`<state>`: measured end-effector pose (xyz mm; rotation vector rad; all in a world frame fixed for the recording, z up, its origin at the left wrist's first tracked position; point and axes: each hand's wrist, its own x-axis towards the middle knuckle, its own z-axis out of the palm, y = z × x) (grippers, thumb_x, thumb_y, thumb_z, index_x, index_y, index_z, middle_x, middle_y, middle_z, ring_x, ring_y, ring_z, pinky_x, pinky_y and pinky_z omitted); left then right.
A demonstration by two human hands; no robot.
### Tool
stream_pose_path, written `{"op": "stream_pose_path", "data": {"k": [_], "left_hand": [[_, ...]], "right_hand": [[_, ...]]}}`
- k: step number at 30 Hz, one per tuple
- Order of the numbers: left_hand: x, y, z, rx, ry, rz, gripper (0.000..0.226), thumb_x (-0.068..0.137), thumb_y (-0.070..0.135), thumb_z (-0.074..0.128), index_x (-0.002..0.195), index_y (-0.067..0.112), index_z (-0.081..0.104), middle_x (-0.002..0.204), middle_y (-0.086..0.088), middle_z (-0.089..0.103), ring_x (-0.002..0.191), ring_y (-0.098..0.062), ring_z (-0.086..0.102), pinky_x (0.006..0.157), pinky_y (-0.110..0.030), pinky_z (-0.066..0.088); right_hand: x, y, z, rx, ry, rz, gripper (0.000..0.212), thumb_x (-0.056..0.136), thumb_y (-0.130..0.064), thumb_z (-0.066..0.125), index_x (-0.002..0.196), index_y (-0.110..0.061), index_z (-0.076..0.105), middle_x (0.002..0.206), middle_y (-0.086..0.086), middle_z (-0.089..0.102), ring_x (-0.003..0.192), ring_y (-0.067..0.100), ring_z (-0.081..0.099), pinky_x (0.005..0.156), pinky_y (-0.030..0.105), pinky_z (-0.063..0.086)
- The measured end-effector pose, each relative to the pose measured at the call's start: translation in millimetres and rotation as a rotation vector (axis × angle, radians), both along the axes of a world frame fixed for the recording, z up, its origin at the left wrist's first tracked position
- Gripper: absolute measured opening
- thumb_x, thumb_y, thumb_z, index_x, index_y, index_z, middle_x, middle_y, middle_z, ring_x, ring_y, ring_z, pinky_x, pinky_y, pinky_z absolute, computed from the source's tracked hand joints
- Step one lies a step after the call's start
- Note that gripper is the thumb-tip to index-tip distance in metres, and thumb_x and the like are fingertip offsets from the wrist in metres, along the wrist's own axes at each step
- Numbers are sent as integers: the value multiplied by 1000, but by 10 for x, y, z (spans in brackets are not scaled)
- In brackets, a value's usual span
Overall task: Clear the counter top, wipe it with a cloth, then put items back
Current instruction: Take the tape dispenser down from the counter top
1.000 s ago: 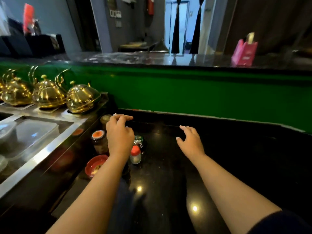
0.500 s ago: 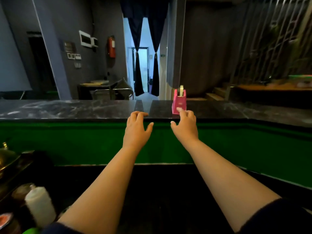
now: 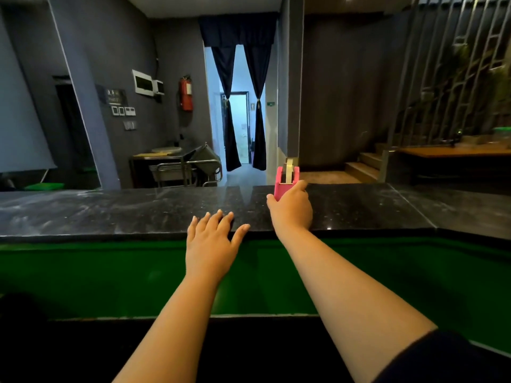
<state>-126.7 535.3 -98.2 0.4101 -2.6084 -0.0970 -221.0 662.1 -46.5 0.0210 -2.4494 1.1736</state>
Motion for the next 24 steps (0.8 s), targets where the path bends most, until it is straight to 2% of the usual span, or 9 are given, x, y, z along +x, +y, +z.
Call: {"op": "stream_pose_path", "data": {"k": [4, 7, 10, 12, 14, 16, 18, 20, 24], "left_hand": [[26, -3, 42, 28, -56, -21, 70, 91, 67, 14, 150, 31, 26, 158, 2, 23, 147, -19, 12, 120, -41, 0], [14, -64, 164, 96, -198, -60, 68, 93, 65, 15, 151, 30, 21, 160, 2, 15, 148, -21, 7, 119, -42, -2], [102, -87, 372, 255, -295, -152, 61, 99, 55, 19, 150, 24, 26, 160, -2, 18, 147, -23, 11, 118, -46, 2], [245, -99, 467, 534, -179, -220, 56, 100, 51, 28, 146, 21, 37, 154, -4, 33, 143, -25, 27, 116, -43, 17], [391, -138, 512, 812, 1, -253, 57, 97, 55, 35, 143, 23, 43, 148, -3, 43, 135, -24, 40, 113, -41, 28], [563, -171, 512, 1005, 133, -284, 63, 88, 65, 39, 138, 27, 48, 141, -2, 51, 129, -22, 48, 110, -47, 35], [747, -207, 480, 1198, 249, -315, 58, 87, 64, 44, 128, 26, 57, 125, -1, 64, 116, -19, 59, 102, -45, 45], [940, -256, 444, 1339, 356, -343, 46, 91, 53, 52, 120, 19, 61, 114, -4, 69, 105, -18, 66, 93, -38, 52], [1329, -435, 207, 1415, 458, -286, 69, 81, 46, 71, 135, 9, 51, 121, -10, 66, 100, -19, 69, 84, -33, 58]], "right_hand": [[76, 54, -9, -3, 55, 46, 61, 89, -39, 65, 132, -8, 34, 123, 16, 59, 106, 34, 63, 74, 38, 53], [260, 97, -2, -39, 78, 103, 59, 89, -39, 64, 130, -8, 36, 122, 15, 60, 106, 33, 63, 75, 37, 52], [536, 99, 5, -116, 119, 194, 60, 88, -39, 66, 129, -7, 37, 122, 15, 60, 104, 33, 63, 78, 38, 53], [738, 83, 11, -140, 167, 281, 59, 87, -39, 68, 126, -8, 38, 119, 13, 61, 102, 31, 63, 80, 38, 54], [963, 47, 14, -175, 199, 372, 57, 85, -40, 69, 124, -9, 40, 116, 10, 62, 99, 27, 63, 77, 35, 54], [1202, -9, -6, -203, 226, 441, 57, 84, -40, 70, 122, -10, 40, 111, 7, 62, 92, 21, 62, 72, 31, 52], [1453, -65, -62, -222, 239, 504, 56, 84, -40, 71, 121, -10, 41, 106, 3, 59, 88, 16, 60, 68, 23, 49], [1689, -115, -151, -247, 240, 572, 53, 84, -39, 72, 119, -12, 42, 101, -2, 56, 85, 13, 59, 63, 14, 47], [2057, -225, -462, -289, 187, 679, 52, 83, -37, 73, 119, -15, 41, 100, -7, 56, 82, 6, 58, 60, 8, 47]]}}
